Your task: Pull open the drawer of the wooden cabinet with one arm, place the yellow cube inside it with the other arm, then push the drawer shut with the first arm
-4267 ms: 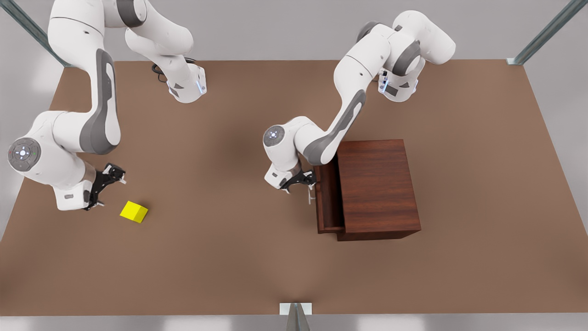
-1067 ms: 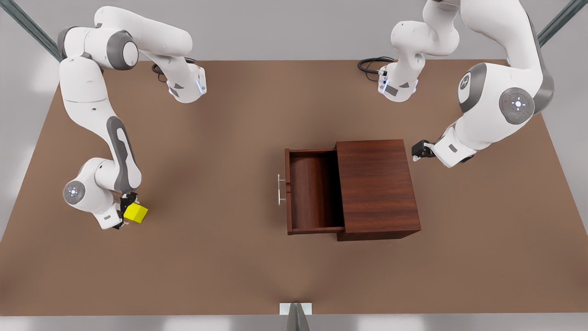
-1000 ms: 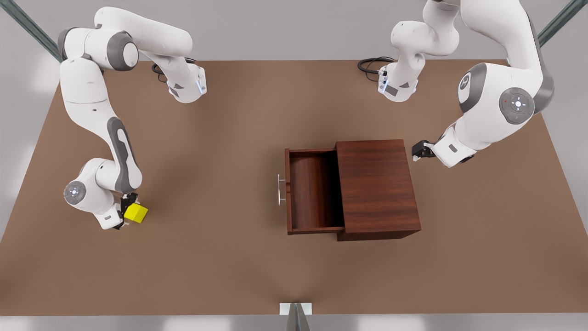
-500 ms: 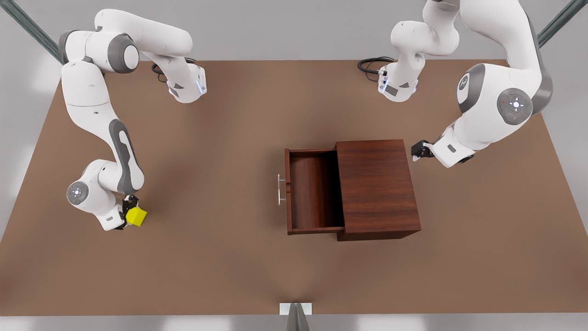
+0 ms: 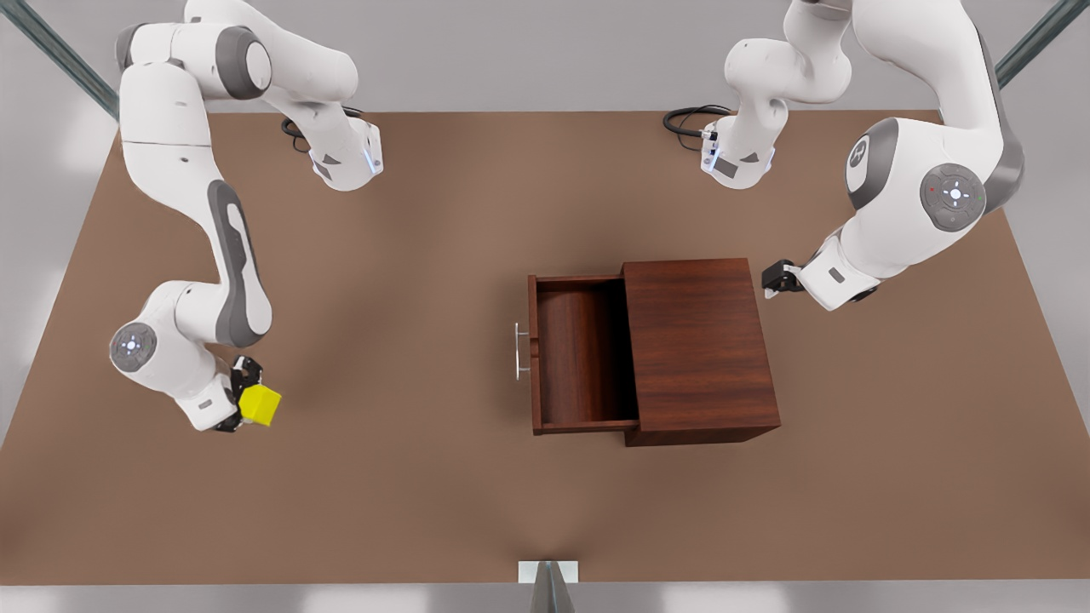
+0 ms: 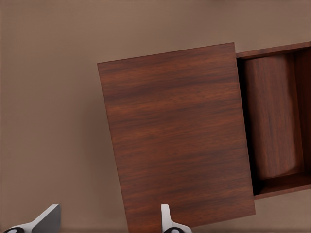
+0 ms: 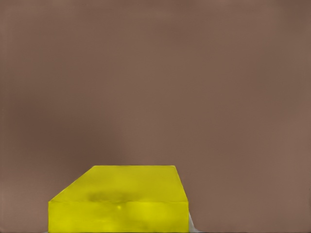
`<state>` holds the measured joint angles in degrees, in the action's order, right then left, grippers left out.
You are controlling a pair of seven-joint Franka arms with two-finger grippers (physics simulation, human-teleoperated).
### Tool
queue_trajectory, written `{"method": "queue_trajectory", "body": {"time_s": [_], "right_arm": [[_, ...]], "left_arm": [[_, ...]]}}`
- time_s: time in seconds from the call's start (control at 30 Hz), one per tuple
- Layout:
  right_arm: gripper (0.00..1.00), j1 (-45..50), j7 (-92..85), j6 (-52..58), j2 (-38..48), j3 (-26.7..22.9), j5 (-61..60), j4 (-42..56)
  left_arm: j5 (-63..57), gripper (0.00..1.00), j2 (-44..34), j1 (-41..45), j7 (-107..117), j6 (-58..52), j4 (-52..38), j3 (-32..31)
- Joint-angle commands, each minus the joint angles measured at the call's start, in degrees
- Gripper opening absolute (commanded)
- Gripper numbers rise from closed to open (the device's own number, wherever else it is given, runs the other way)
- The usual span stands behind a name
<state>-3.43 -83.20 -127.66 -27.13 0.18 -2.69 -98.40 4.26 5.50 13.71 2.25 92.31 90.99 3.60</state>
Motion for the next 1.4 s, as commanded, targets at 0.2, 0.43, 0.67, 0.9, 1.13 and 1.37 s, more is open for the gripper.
{"method": "queue_trajectory", "body": {"time_s": [0.2, 0.43, 0.67, 0.9, 1.13, 1.37], "right_arm": [[0.51, 11.42, 23.69, 22.81, 2.17, -0.01, -2.49, 11.2], [0.51, 21.79, 37.93, 31.86, -1.52, 0.08, -5.13, 25.71], [0.51, 30.67, 49.27, 31.95, -6.27, 0.7, -9.79, 35.64], [0.51, 37.71, 59.73, 22.81, -12.33, 1.66, -12.33, 41.18], [0.5, 43.33, 65.62, 13.23, -18.57, 2.9, -12.25, 42.76], [0.5, 49.75, 65.27, 15.25, -22.7, -4.49, -11.54, 44.52]], "left_arm": [[-0.04, 1.0, -0.14, 0.0, 0.38, -0.02, 0.15, -0.08], [-0.13, 1.0, -0.14, 0.0, 0.38, -0.02, 0.15, -0.08], [-0.13, 1.0, -0.14, 0.09, 0.38, -0.02, 0.15, -0.08], [-0.13, 1.0, -0.14, 0.17, 0.47, -0.02, 0.15, -0.17], [-0.21, 1.0, 0.3, 0.61, 1.61, 0.07, -0.64, -0.43], [-0.3, 1.0, 1.26, 5.8, 13.48, 0.42, -1.78, -0.52]]}}
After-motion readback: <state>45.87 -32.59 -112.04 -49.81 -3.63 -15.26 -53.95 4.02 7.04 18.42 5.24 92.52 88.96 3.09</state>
